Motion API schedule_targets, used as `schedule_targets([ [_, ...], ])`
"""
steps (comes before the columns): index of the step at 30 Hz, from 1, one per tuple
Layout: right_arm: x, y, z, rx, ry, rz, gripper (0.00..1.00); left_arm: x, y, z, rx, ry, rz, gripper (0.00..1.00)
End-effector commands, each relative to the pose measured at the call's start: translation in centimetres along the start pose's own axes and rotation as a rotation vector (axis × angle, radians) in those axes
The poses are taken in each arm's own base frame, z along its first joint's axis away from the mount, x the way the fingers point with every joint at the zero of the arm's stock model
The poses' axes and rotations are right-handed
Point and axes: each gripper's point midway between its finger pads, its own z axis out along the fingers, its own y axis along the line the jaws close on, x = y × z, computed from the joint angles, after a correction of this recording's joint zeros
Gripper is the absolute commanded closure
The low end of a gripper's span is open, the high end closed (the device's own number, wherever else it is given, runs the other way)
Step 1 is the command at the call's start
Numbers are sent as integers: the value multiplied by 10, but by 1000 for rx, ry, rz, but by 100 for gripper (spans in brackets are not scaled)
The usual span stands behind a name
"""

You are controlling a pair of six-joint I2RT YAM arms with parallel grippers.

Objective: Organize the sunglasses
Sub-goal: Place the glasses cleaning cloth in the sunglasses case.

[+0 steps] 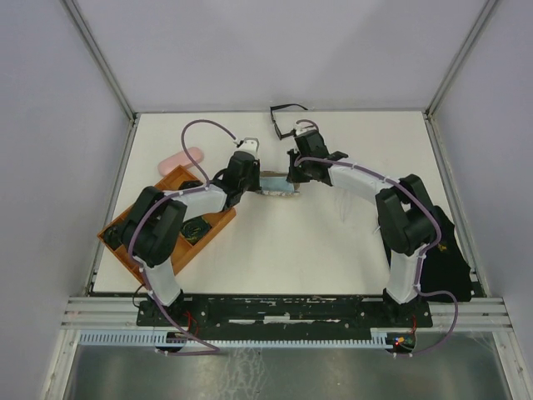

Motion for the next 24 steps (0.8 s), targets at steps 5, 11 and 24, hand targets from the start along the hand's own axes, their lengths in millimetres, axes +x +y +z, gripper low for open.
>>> schedule_targets([
  [5, -15, -16, 8, 50, -58, 0, 100, -27, -9, 17, 46, -86, 34, 97],
  [11, -14, -21, 12, 63, -69, -2, 100, -29, -7, 18, 42, -103, 40, 97],
  [24, -9, -31, 19, 84, -55, 7, 99, -34, 1, 18, 8, -123, 50, 97],
])
